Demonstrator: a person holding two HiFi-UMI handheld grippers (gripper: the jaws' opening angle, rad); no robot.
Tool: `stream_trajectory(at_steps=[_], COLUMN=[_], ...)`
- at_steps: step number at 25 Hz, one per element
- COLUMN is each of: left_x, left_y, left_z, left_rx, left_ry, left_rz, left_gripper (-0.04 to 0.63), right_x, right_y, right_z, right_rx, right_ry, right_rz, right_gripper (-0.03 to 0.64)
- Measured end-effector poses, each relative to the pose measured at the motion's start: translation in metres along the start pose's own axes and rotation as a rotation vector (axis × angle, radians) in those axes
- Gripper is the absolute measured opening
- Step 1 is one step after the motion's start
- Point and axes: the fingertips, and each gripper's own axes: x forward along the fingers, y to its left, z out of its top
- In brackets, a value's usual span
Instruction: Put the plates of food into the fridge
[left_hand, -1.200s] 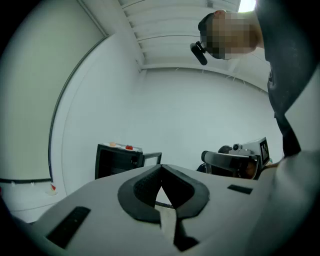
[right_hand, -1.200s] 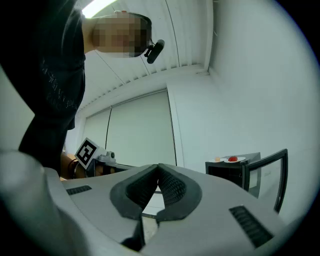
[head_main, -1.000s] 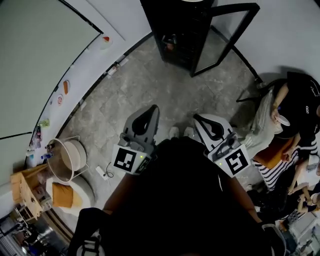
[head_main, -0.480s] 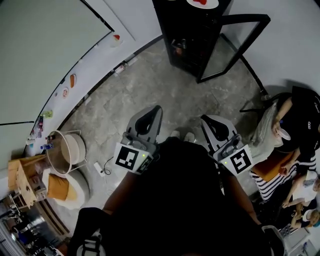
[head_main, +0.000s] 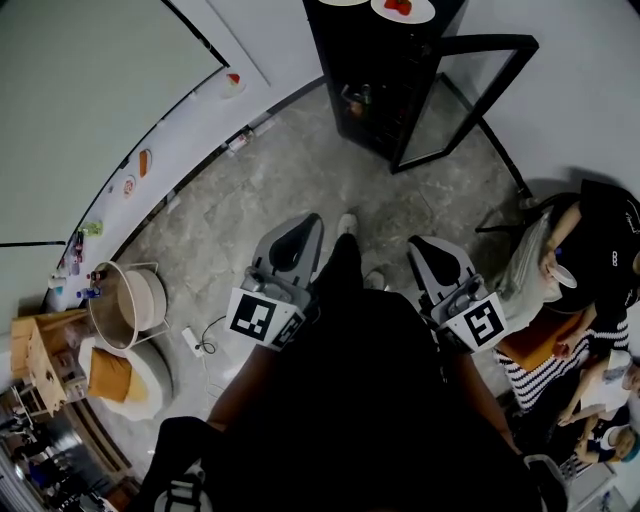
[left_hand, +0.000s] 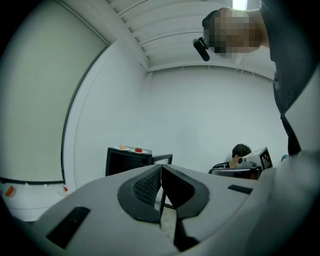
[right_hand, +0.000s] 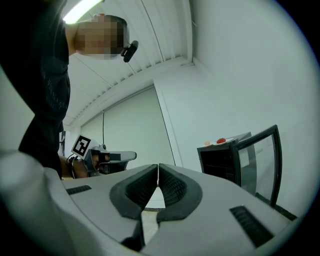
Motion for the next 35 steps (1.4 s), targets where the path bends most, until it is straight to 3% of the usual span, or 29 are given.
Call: stream_trajectory(at_steps=[10, 15, 35], left_x=[0.028, 0.053, 0.194], left_y=[0.007, 0.023, 0.15], left_z=[-0.001, -0.006, 0.023], left_rx=[0.02, -0.006, -0.034], left_ry=[0.001, 0.007, 0.04], left_rz=[-0.02, -0.019, -0.08], left_gripper=[0.023, 0.023, 0.023], right_x=[0.011, 0.028, 0.17], right_y=[-0.023, -0.042, -0.157], right_z=[0.005, -0.002, 0.019], right_rx=[0.006, 0.019, 0.076], right_ry=[-0.025, -0.007, 0.038], right_rz=[-0.012, -0.015, -0.096], right_gripper=[0.026, 0.026, 0.026])
